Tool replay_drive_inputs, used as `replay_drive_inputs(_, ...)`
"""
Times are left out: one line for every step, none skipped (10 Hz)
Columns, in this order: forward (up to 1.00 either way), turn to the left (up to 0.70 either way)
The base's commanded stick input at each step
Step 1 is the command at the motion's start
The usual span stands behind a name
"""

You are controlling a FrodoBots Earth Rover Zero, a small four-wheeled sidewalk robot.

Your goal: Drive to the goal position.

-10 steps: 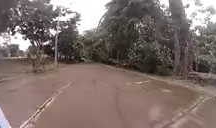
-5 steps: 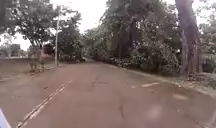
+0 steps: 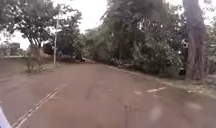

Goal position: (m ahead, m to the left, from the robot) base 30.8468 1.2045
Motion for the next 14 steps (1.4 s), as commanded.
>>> replay_drive_inputs(0.7, 0.0)
replay_drive_inputs(0.7, 0.0)
replay_drive_inputs(0.7, 0.0)
replay_drive_inputs(0.7, 0.0)
replay_drive_inputs(0.7, 0.0)
replay_drive_inputs(0.7, 0.0)
replay_drive_inputs(0.7, 0.0)
replay_drive_inputs(0.7, 0.0)
replay_drive_inputs(0.7, 0.0)
replay_drive_inputs(0.7, 0.0)
replay_drive_inputs(0.7, 0.0)
replay_drive_inputs(0.7, 0.0)
replay_drive_inputs(0.7, 0.0)
replay_drive_inputs(0.7, 0.0)
